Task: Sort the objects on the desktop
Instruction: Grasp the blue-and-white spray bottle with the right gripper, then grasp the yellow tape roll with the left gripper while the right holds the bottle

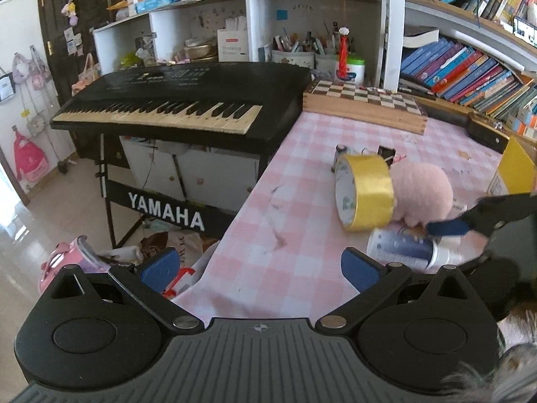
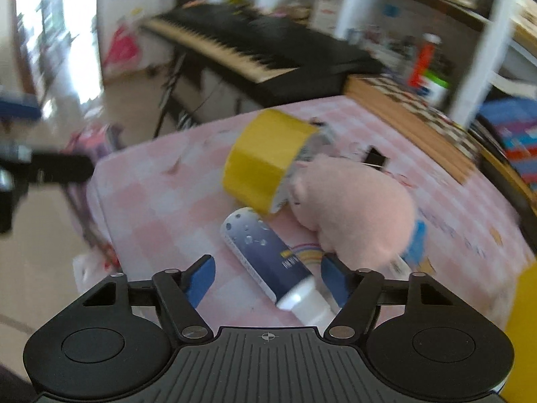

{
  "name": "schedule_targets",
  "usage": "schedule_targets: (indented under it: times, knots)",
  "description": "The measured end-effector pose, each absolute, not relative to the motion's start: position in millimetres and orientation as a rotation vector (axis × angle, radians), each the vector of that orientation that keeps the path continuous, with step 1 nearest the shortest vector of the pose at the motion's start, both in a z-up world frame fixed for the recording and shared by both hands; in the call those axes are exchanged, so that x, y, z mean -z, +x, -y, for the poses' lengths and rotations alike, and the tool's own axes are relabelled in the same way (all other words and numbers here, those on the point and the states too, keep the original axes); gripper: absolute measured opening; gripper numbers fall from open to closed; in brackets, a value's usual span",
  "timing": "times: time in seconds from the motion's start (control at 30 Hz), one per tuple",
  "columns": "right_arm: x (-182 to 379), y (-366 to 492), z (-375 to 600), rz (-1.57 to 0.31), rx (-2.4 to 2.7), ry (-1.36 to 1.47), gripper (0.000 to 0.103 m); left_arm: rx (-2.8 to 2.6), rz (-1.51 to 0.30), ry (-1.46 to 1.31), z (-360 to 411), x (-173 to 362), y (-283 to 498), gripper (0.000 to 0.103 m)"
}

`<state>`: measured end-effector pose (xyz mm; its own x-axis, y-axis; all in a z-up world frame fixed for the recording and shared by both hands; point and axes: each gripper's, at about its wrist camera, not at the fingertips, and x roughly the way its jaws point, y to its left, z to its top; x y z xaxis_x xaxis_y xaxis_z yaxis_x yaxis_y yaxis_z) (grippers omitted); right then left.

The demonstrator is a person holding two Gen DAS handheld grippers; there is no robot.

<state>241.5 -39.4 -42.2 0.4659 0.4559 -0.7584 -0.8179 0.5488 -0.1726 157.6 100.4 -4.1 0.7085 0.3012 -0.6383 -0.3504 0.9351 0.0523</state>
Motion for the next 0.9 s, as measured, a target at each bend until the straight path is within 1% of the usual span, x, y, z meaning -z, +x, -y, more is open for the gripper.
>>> schedule_targets:
  times: [0.1,0.17,0.23,0.3,0.33,0.37,0.47,0.63,0.73,0.77,0.8,0.9]
  knots:
    - [49,248,35,-0.724,-0.884,-0.608,0.061,-0.334,-0.669,-0.082,-103,-1,173,0.103]
    - [50,252,37,-0.733,-0.899,-0.592,0.049,-0.309,-0.659,-0.087,-103,-3,184,0.103]
    - [51,256,40,-0.745,-0.907,-0.576,0.046,-0.274,-0.654,-0.093,-101,-5,199,0.101]
    - [52,256,44,-0.745,-0.896,-0.57,0.04,-0.232,-0.654,-0.095,-98,-6,214,0.1]
    - [52,254,48,-0.749,-0.888,-0.567,0.036,-0.215,-0.655,-0.093,-95,-5,220,0.1]
    - [52,254,51,-0.76,-0.88,-0.56,0.033,-0.194,-0.657,-0.089,-92,-4,228,0.098]
    - [50,256,64,-0.815,-0.865,-0.501,0.032,-0.14,-0.678,-0.074,-82,0,247,0.089]
    - [49,254,79,-0.87,-0.854,-0.442,0.032,-0.089,-0.708,-0.044,-65,11,273,0.084]
    - [50,254,77,-0.87,-0.855,-0.455,0.033,-0.092,-0.745,-0.016,-57,21,287,0.075]
    - [51,255,76,-0.874,-0.855,-0.45,0.033,-0.098,-0.762,-0.006,-55,25,291,0.066]
    - [51,256,75,-0.876,-0.857,-0.445,0.033,-0.103,-0.775,0.001,-53,28,294,0.063]
    - [51,259,72,-0.875,-0.859,-0.436,0.033,-0.103,-0.789,-0.008,-53,34,296,0.042]
